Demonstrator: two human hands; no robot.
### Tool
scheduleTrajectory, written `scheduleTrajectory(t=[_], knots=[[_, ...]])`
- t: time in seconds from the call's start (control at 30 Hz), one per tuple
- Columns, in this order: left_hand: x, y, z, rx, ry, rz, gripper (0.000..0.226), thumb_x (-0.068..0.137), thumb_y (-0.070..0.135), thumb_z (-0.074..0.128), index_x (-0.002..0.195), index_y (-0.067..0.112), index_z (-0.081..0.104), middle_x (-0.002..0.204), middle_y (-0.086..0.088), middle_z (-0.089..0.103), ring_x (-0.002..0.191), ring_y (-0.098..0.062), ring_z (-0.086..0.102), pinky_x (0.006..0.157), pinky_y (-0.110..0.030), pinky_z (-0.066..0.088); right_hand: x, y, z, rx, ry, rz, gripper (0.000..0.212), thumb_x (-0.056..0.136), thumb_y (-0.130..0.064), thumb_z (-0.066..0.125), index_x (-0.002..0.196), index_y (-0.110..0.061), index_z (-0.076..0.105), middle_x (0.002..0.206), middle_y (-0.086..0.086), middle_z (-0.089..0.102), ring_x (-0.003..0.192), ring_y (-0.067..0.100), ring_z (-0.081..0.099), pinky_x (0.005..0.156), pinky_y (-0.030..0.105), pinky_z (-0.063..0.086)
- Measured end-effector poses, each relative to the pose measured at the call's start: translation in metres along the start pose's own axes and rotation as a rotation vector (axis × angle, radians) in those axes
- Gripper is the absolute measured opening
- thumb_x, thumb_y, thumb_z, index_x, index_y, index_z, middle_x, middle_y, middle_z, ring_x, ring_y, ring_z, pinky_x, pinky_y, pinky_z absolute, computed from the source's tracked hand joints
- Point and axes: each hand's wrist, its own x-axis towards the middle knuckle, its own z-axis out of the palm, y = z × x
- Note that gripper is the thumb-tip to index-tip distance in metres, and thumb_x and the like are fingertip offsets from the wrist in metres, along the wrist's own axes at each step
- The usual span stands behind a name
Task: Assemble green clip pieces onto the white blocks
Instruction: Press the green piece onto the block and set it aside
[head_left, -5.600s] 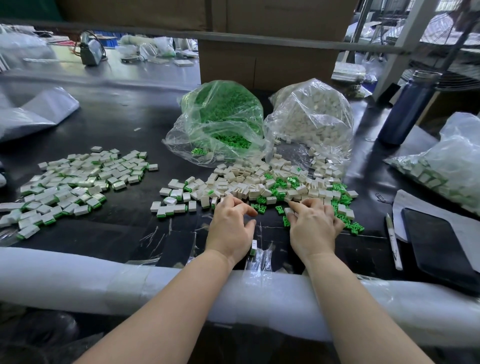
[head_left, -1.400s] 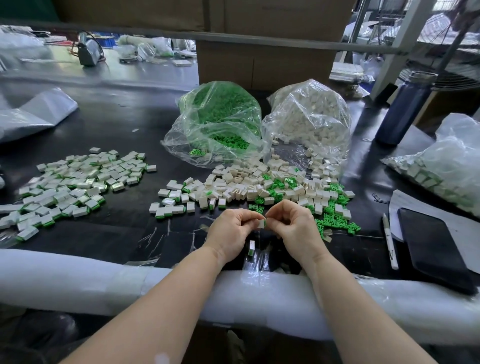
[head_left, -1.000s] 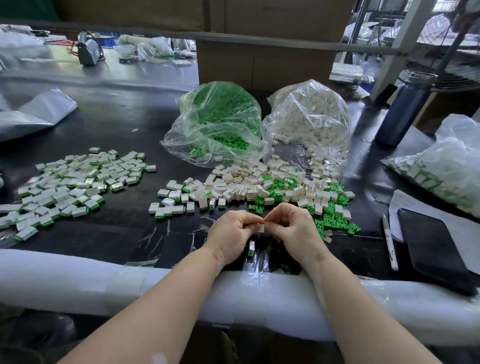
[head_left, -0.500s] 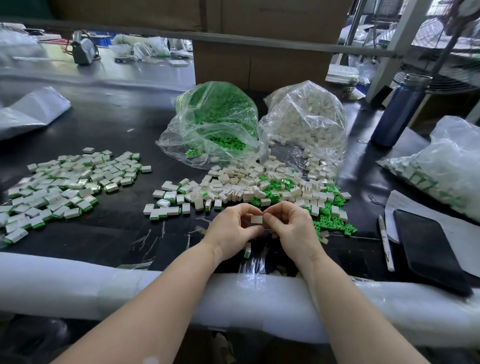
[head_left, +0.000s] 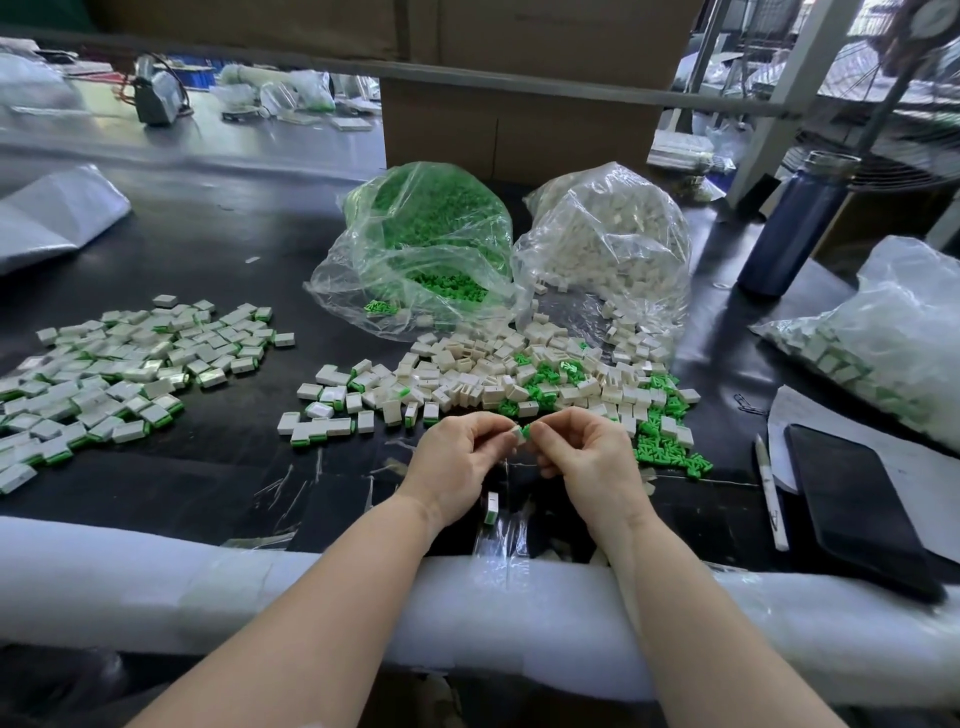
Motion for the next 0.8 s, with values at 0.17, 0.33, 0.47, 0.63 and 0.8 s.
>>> scheduleTrajectory(t=[0.17, 0.33, 0.47, 0.63, 0.8], knots=[[-0.0015, 0.001, 0.0009, 0.034, -0.025, -0.025, 0.018, 0.088, 0.018, 0.062, 0.103, 0.013, 0.071, 0.087, 0.005, 0.068, 0.087, -0.009, 0.063, 0.088, -0.023, 0.048, 0.0004, 0.0017, 0.0024, -0.063, -0.004, 0.028, 0.014, 0.087, -0.006, 0.063, 0.074, -0.011, 0.064, 0.056, -0.005, 0.063, 0.051, 0.004, 0.055, 0.051, 0.016, 0.046], [-0.0032, 0.0003, 0.001, 0.081, -0.029, -0.021, 0.016, 0.087, 0.018, 0.063, 0.1, 0.013, 0.071, 0.088, 0.003, 0.069, 0.089, -0.012, 0.064, 0.089, -0.029, 0.049, 0.0002, 0.0013, 0.0026, -0.111, -0.028, 0.019, 0.02, 0.087, -0.004, 0.062, 0.07, -0.014, 0.062, 0.053, -0.008, 0.06, 0.047, -0.001, 0.056, 0.049, 0.011, 0.043], [-0.0041, -0.0002, 0.0011, 0.087, -0.019, -0.008, 0.015, 0.087, 0.017, 0.063, 0.1, 0.014, 0.071, 0.085, 0.007, 0.067, 0.086, -0.01, 0.063, 0.088, -0.028, 0.05, 0.001, 0.002, 0.0029, -0.127, -0.034, 0.02, 0.02, 0.087, -0.006, 0.062, 0.07, -0.015, 0.062, 0.056, -0.007, 0.06, 0.047, -0.003, 0.055, 0.049, 0.01, 0.042], [-0.003, 0.0008, 0.0025, 0.016, 0.002, 0.001, 0.018, 0.086, 0.018, 0.065, 0.104, 0.015, 0.07, 0.09, 0.001, 0.07, 0.086, -0.012, 0.064, 0.087, -0.032, 0.052, 0.001, 0.0051, 0.0033, -0.125, 0.005, 0.003, 0.012, 0.088, -0.011, 0.063, 0.076, -0.013, 0.063, 0.062, -0.006, 0.062, 0.052, -0.002, 0.055, 0.053, 0.013, 0.044], [-0.0027, 0.0, 0.0035, 0.06, 0.006, 0.033, 0.015, 0.079, 0.02, 0.073, 0.088, 0.025, 0.062, 0.078, -0.006, 0.066, 0.069, -0.021, 0.059, 0.072, -0.032, 0.052, 0.0021, 0.004, 0.0028, -0.06, 0.026, 0.015, 0.009, 0.086, -0.005, 0.063, 0.08, -0.011, 0.065, 0.065, -0.001, 0.065, 0.057, 0.003, 0.06, 0.054, 0.016, 0.048]])
